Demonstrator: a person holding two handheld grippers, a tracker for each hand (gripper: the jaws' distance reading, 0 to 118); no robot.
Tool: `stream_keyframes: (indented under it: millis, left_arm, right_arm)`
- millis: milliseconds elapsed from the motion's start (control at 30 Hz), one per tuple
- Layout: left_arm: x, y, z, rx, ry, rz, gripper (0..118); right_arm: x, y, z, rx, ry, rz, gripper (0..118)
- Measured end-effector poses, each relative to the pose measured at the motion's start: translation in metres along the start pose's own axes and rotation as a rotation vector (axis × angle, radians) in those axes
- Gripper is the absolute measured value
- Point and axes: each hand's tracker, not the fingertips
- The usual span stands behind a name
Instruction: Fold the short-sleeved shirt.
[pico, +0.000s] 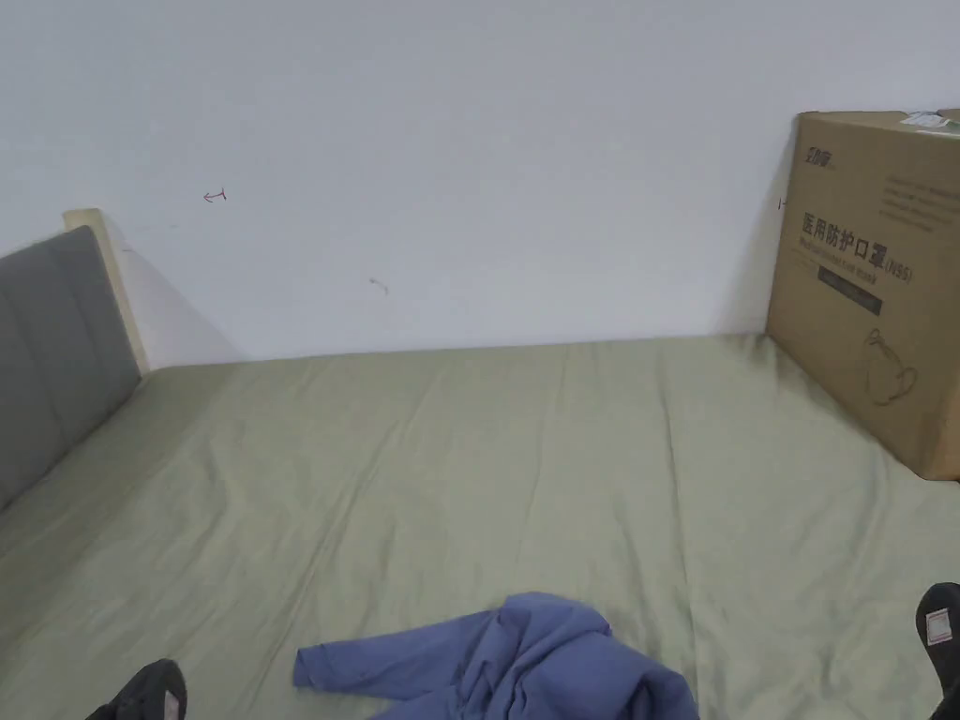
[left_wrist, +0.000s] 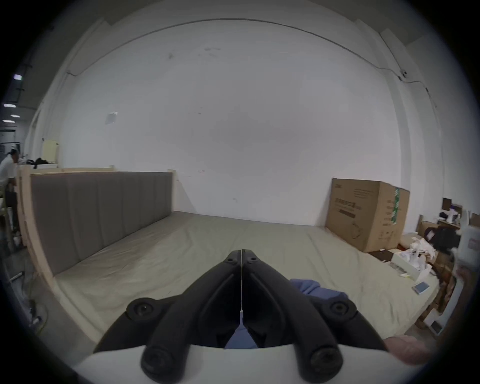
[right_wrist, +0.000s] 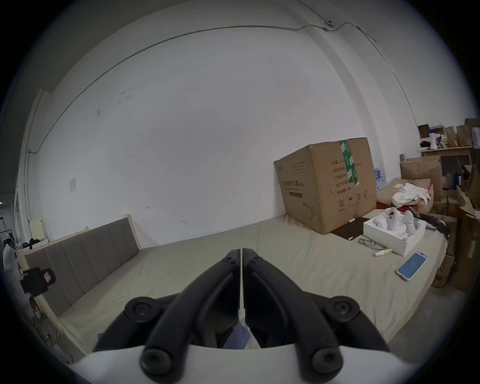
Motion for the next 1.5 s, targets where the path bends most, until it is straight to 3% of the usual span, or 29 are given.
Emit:
stream_keyframes:
  millis: [300,333,467,533,567,600,633,667,733,833,867,900,933,967,1000,1033,1167,1200,1233,1267,1333,1500]
  left_arm:
    - [-0.023,0.005,-0.022,-0.111,0.031,0.017,0]
    - [-0.03,0.009,-0.039,-0.188,0.019,0.007,0]
    - [-0.072,-0.023,-0.14,-0.852,-0.037,0.059,0]
    - [-0.091,-0.061,-0.167,-0.891,-0.026,0.063,4]
    - [-0.097,-0.075,-0.176,-0.911,0.032,0.062,21]
    - [-0.104,-0.089,-0.185,-0.929,0.088,0.036,69]
    - [-0.111,-0.1,-0.191,-0.939,0.107,0.055,105]
    - [-0.117,-0.11,-0.194,-0.936,0.121,0.079,118]
    - [-0.123,-0.126,-0.197,-0.896,0.132,0.119,112]
    - [-0.112,-0.15,-0.198,-1.029,0.093,0.105,112]
    - [-0.106,-0.154,-0.198,-1.024,0.073,0.059,112]
    - [-0.093,-0.152,-0.192,-0.966,0.095,-0.062,104]
    - [-0.084,-0.148,-0.185,-0.903,0.054,-0.129,88]
    - [-0.076,-0.145,-0.18,-0.87,0.02,-0.15,63]
    - [-0.069,-0.141,-0.176,-0.84,-0.015,-0.156,22]
    - [-0.062,-0.139,-0.174,-0.821,-0.057,-0.148,2]
    - [-0.049,-0.133,-0.168,-0.777,-0.166,-0.093,2]
    - [-0.046,-0.133,-0.166,-0.77,-0.16,-0.101,2]
    - [-0.046,-0.133,-0.168,-0.764,-0.154,-0.111,2]
    - [-0.046,-0.133,-0.167,-0.76,-0.153,-0.116,2]
    - [-0.049,-0.133,-0.165,-0.759,-0.16,-0.108,2]
    - [-0.062,-0.138,-0.168,-0.757,-0.144,-0.088,2]
  right_arm:
    - [0.001,0.005,0.002,-0.027,-0.009,0.01,2]
    - [0.0,0.004,0.001,-0.032,-0.004,0.012,2]
    - [-0.006,0.0,-0.007,-0.085,0.032,0.018,2]
    - [-0.01,-0.005,-0.011,-0.116,0.06,0.019,2]
    - [-0.012,-0.008,-0.013,-0.131,0.07,0.028,2]
    - [-0.014,-0.011,-0.014,-0.149,0.078,0.042,2]
    - [-0.016,-0.013,-0.016,-0.165,0.083,0.057,2]
    - [-0.018,-0.017,-0.018,-0.182,0.089,0.072,2]
    - [-0.021,-0.024,-0.023,-0.214,0.094,0.092,2]
    - [-0.027,-0.036,-0.031,-0.231,0.086,0.108,2]
    - [-0.028,-0.039,-0.035,-0.237,0.088,0.108,2]
    - [-0.031,-0.042,-0.044,-0.26,0.099,0.104,2]
    - [-0.035,-0.044,-0.058,-0.298,0.121,0.11,2]
    - [-0.039,-0.045,-0.072,-0.319,0.141,0.123,2]
    - [-0.046,-0.045,-0.093,-0.352,0.168,0.154,2]
    - [-0.054,-0.045,-0.118,-0.396,0.208,0.176,2]
    - [-0.086,-0.049,-0.238,-0.692,0.329,0.163,8]
    - [-0.096,-0.056,-0.273,-0.821,0.356,0.172,38]
    - [-0.105,-0.062,-0.3,-0.921,0.37,0.196,80]
    - [-0.114,-0.073,-0.332,-1.005,0.366,0.232,114]
    - [-0.126,-0.1,-0.379,-1.228,0.331,0.333,117]
    - [-0.132,-0.165,-0.429,-1.33,0.185,0.401,117]
